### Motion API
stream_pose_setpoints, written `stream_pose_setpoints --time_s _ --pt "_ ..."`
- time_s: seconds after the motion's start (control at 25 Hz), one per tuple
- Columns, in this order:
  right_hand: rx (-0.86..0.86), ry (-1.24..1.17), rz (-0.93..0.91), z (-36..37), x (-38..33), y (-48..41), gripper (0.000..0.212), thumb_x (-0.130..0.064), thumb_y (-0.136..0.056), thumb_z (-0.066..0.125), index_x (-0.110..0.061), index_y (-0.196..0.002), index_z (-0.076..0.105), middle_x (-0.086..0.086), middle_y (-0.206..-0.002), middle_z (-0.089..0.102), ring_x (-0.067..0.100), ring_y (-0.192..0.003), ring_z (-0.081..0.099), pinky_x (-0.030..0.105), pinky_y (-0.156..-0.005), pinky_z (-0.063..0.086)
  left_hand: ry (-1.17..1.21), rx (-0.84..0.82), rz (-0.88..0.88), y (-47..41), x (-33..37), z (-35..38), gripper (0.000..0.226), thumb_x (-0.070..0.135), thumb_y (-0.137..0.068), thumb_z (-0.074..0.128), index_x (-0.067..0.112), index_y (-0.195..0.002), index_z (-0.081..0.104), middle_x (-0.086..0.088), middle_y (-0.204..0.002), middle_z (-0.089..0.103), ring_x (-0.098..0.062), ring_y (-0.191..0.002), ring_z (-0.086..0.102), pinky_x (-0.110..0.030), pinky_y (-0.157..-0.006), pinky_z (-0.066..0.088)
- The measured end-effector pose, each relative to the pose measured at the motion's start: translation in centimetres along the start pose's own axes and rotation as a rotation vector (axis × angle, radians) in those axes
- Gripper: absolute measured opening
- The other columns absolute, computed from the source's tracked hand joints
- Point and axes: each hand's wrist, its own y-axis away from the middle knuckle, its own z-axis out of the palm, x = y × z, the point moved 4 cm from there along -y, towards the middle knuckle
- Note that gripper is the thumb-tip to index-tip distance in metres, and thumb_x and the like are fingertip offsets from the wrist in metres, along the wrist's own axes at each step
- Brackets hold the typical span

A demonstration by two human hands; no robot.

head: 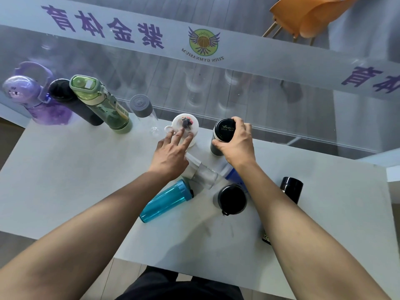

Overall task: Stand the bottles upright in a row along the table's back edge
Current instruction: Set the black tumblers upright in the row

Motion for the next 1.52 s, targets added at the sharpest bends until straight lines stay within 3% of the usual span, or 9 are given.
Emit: stream_pose_setpoints --time_s 0.24,0.44,0.64,0.76,1.0,1.12,1.24,1.4,1.52 --pt "-0.057 -0.035 -0.036 -0.1 0.2 -0.3 0.082 -0.030 -0.067 0.086 -0.029 -0.139 0.046 0.003 -0.130 0.045 0.022 -0.115 0.055 0.024 -0.098 0.040 -0.021 -0.007 0.090 0.6 -1.2 1.2 0.095 0.018 -0.090 0.058 0.037 -0.154 -0.010 0.002 -0.166 -0.013 -0.027 -0.152 -0.011 -0.041 -0.120 0.003" --pt "-0.052 0.000 -0.038 0.3 0.6 -0.4 0.086 -0.035 -0.067 0.086 -0.030 -0.140 0.042 0.004 -0.131 0.045 0.024 -0.117 0.056 0.026 -0.098 0.041 -0.069 -0.011 0.118 0.6 -1.7 1.5 0.097 0.022 -0.090 0.058 0.036 -0.153 -0.014 0.001 -0.165 -0.016 -0.027 -0.151 -0.015 -0.047 -0.123 0.001" --pt "-0.063 -0.027 -0.005 -1.1 0.7 0.9 0.108 -0.042 -0.067 0.088 -0.031 -0.154 0.024 0.007 -0.142 0.043 0.023 -0.131 0.048 0.034 -0.111 0.039 -0.066 0.036 0.083 0.6 -0.9 0.9 0.081 0.028 -0.092 0.054 0.034 -0.155 0.004 -0.003 -0.167 -0.004 -0.032 -0.152 -0.006 -0.049 -0.122 0.005" --pt "0.046 -0.053 -0.053 -3.8 1.0 3.8 0.087 -0.037 -0.079 0.080 -0.019 -0.152 0.035 0.011 -0.137 0.047 0.025 -0.127 0.050 0.038 -0.111 0.040 0.003 0.076 0.076 1.9 0.5 0.0 0.073 0.023 -0.088 0.055 0.032 -0.152 0.022 -0.006 -0.166 0.011 -0.034 -0.151 0.008 -0.049 -0.120 0.012" --pt "0.129 -0.051 -0.010 -6.2 2.4 12.5 0.053 -0.022 -0.088 0.070 -0.016 -0.137 0.053 0.006 -0.125 0.053 0.023 -0.119 0.056 0.038 -0.105 0.044 0.045 0.177 0.220 7.6 3.8 -0.8 0.050 0.025 -0.085 0.059 0.023 -0.135 0.053 -0.005 -0.156 0.038 -0.034 -0.142 0.033 -0.047 -0.112 0.028" --pt "0.147 -0.008 -0.035 -5.7 2.3 16.4 0.051 -0.032 -0.085 0.074 -0.017 -0.131 0.058 0.002 -0.118 0.055 0.019 -0.112 0.055 0.035 -0.101 0.045 0.075 0.186 0.261 9.9 4.4 -1.0 0.050 0.023 -0.081 0.063 0.022 -0.131 0.057 -0.008 -0.148 0.048 -0.035 -0.138 0.039 -0.048 -0.111 0.032" --pt "0.011 0.143 -0.017 -3.9 2.3 18.7 0.075 -0.050 -0.075 0.078 -0.022 -0.139 0.052 0.000 -0.128 0.051 0.019 -0.121 0.051 0.036 -0.107 0.041 0.125 0.172 0.271 11.4 4.6 -1.0 0.048 0.022 -0.079 0.067 0.021 -0.127 0.060 -0.010 -0.144 0.051 -0.036 -0.133 0.043 -0.051 -0.107 0.035" --pt "-0.034 0.138 0.047 -2.6 2.5 19.3 0.082 -0.035 -0.075 0.078 -0.025 -0.148 0.041 0.004 -0.129 0.048 0.025 -0.119 0.054 0.040 -0.104 0.044 0.133 0.142 0.303 12.3 5.1 -1.1 0.047 0.024 -0.081 0.067 0.022 -0.127 0.060 -0.009 -0.144 0.051 -0.034 -0.133 0.043 -0.049 -0.108 0.035" --pt "-0.010 0.061 0.052 -3.4 2.2 19.2 0.077 -0.031 -0.071 0.076 -0.028 -0.141 0.043 0.001 -0.118 0.047 0.019 -0.113 0.052 0.030 -0.102 0.043 0.114 0.139 0.282 12.2 5.1 -1.3 0.046 0.026 -0.083 0.065 0.023 -0.128 0.058 -0.006 -0.145 0.050 -0.032 -0.134 0.041 -0.049 -0.109 0.034"
